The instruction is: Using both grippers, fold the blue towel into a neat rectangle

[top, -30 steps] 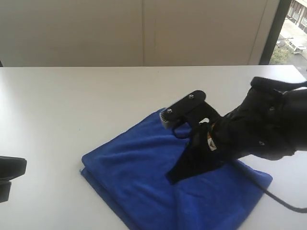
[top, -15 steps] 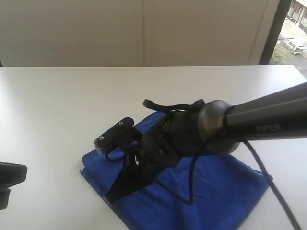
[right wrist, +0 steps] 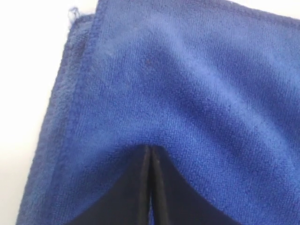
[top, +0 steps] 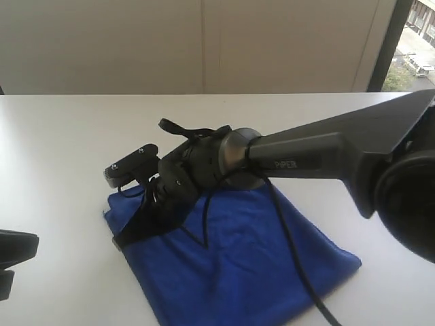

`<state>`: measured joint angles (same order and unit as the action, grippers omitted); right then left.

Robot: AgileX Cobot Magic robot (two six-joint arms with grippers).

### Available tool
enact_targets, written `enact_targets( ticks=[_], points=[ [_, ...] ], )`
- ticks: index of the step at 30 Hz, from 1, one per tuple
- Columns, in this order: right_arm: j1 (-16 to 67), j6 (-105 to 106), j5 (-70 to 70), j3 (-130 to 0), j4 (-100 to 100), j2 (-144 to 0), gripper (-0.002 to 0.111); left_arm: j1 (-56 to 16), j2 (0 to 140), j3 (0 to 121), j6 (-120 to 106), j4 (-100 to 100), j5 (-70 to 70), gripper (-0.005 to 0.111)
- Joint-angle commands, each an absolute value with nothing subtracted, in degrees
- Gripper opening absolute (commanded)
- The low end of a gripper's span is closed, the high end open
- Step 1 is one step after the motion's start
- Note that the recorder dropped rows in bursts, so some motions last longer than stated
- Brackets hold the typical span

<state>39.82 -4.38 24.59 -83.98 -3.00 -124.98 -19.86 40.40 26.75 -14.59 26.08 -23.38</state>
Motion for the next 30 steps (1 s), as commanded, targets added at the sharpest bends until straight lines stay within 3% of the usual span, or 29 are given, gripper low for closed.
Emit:
enact_targets(
  ticks=[1, 8, 16, 23, 30],
  points=[
    [36.1, -9.8, 28.7, -88.1, -3.4, -129.5, 0.0, -20.2, 40.4, 26.4, -15.2, 27.2, -24.0, 0.0],
    [31.9, -13.8, 28.9, -92.1, -3.4, -130.2, 0.0, -20.2, 40.4, 26.4, -15.2, 27.2, -24.0, 0.0],
    [32.2, -7.1, 29.2, -90.2, -5.1, -119.9, 0.0, -20.2, 41.0, 26.4, -15.9, 28.7, -24.0, 0.0],
    [31.0, -14.5, 34.6, -74.5, -21.2, -105.7, 0.0, -20.2, 50.1, 31.7, -34.3, 46.0, -29.9, 0.0],
    [30.7, -16.8, 37.1, -55.3, -21.7, -94.5, 0.0, -21.9, 67.4, 34.1, -55.8, 66.4, -31.7, 0.0]
  ],
)
